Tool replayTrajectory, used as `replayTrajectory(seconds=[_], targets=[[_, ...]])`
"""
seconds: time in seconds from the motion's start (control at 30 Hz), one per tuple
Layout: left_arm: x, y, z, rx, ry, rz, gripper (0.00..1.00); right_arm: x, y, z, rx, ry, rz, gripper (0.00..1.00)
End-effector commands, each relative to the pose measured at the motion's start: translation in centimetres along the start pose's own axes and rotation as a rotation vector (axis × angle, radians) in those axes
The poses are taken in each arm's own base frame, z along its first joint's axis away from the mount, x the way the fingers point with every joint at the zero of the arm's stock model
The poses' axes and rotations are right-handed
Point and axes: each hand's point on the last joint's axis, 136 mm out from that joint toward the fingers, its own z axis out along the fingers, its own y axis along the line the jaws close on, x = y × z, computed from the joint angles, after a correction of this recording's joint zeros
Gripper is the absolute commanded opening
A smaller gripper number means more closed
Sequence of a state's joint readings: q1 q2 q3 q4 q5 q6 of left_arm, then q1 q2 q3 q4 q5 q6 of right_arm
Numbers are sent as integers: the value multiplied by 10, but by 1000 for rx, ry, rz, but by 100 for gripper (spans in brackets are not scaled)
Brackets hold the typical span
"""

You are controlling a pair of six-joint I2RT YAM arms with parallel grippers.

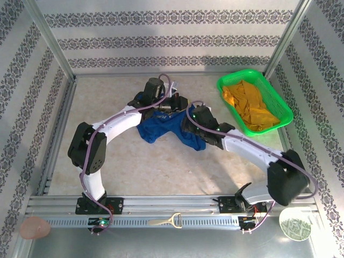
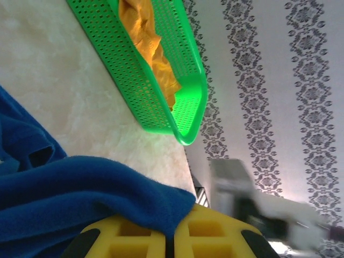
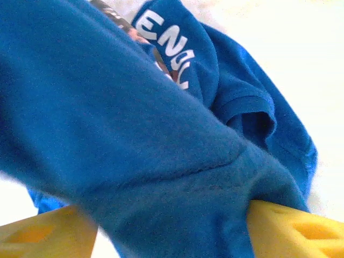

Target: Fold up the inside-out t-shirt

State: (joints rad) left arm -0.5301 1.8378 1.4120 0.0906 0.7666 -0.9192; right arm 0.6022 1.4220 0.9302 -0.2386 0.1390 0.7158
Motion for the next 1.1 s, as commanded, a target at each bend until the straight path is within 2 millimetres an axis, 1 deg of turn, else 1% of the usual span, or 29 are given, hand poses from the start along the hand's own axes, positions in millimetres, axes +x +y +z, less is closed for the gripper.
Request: replayTrajectory(seconds=[0.0, 0.07, 0.1, 0.13, 0.17, 0.23, 0.3, 0.37, 0.43, 0.57, 0.7, 0.8, 1.07], targets=[[-15, -27, -1, 75, -28, 5, 9, -23, 20, 4, -91, -16, -2, 48], [-18, -24, -1, 56, -41, 2, 10, -27, 19, 4, -117, -4, 6, 14], [-20, -21, -2, 37, -51, 3, 11, -29, 20, 2, -141, 6, 13, 0], [-24, -16, -3, 12, -65, 3, 14, -29, 21, -2, -170, 18, 16, 0], [-29, -9, -5, -14, -84, 1, 21, -30, 21, -6, -190, 23, 21, 0], [-44, 4, -16, -69, -148, 4, 39, -31, 24, -17, -261, 40, 60, 0], [-57, 18, -30, -117, -209, 4, 49, -32, 28, -26, -338, 49, 97, 0], [-63, 28, -45, -160, -244, 12, 56, -36, 37, -35, -420, 50, 114, 0], [-60, 32, -57, -182, -257, 36, 61, -39, 48, -43, -495, 55, 123, 0], [-37, 31, -75, -195, -250, 65, 66, -49, 67, -57, -585, 63, 127, 0], [-19, 34, -83, -199, -239, 88, 70, -58, 76, -64, -619, 51, 143, 0], [-10, 36, -78, -195, -219, 101, 71, -61, 81, -68, -631, 47, 162, 0], [8, 70, -52, -254, -127, 134, 71, -63, 93, -75, -639, 26, 151, 0]])
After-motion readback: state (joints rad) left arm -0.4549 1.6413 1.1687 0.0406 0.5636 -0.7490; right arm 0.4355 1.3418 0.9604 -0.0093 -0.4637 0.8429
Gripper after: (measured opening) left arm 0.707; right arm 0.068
